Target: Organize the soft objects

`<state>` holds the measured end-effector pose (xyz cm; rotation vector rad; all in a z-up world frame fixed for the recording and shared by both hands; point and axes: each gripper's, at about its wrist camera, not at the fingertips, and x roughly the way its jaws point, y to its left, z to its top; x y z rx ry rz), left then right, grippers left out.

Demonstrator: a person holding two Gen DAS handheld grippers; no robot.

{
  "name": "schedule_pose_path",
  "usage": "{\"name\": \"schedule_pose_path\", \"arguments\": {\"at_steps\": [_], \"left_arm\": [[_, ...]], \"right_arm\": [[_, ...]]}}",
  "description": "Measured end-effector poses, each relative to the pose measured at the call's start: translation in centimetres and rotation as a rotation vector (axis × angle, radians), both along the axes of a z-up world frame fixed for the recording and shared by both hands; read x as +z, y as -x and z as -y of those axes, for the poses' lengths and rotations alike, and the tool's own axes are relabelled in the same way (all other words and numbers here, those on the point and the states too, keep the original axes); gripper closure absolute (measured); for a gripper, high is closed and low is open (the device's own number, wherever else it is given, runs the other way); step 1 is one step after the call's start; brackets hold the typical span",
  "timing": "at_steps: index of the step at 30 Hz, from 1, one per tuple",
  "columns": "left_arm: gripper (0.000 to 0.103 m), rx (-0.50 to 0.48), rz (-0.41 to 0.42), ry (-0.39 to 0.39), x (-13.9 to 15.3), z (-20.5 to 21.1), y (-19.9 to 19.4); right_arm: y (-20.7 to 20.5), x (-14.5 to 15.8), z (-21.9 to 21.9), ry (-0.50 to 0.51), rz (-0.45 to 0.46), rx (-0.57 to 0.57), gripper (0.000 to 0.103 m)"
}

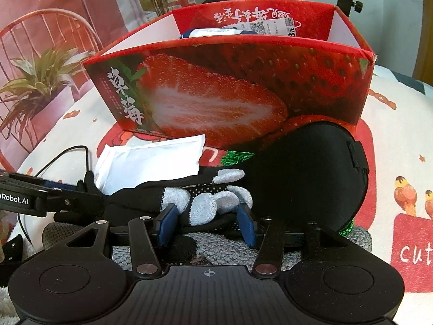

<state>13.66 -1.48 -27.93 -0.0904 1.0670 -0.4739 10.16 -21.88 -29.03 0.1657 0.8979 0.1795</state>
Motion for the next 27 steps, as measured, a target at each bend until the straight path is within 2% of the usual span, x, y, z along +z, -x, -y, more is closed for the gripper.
{"name": "schedule_pose_path", "arguments": {"at_steps": [1,2,6,7,9,13,19,23,27], "left_arm": [[0.06,-0.017,0.021,-0.013,0.4,0.3,0.2],[0.071,-0.05,0.045,-0.018,0.8,0.7,0.4],[0.093,-0.115,0.115,-0.053,2.0,1.3,1.0],[0.093,-0.115,0.115,-0.047,2.1,1.3,0.9],[0.094,-0.102,0.113,-0.032,2.1,1.1,0.6],[0.095,-0.087,0.128,-0.021,2.3,1.0,0.1],[0.095,-0.054,0.166,-0.007,4.1,0.6,-1.5],[0.095,-0.061,0.233,-0.013,5.8,0.9,-2.2],[0.094,-0.07,0.238,-0.034,4.8,1.9,-2.5]], "right_arm": [[0.0,0.0,0.0,-0.002,0.0,0.003,0.056],[0.1,0.1,0.0,-0.003,0.0,0.005,0.056],[0.2,0.1,0.2,-0.022,0.004,0.0,0.068],[0.2,0.2,0.3,-0.027,0.005,0.001,0.07],[0.1,0.3,0.3,-0.034,0.007,0.008,0.082],[0.1,0.7,0.0,-0.024,0.019,0.018,0.089],[-0.2,2.1,0.4,-0.023,0.074,0.004,0.09],[-0.9,3.3,1.1,-0.03,0.129,-0.037,0.09],[-1.3,2.3,1.8,-0.055,0.106,-0.084,0.09]]}}
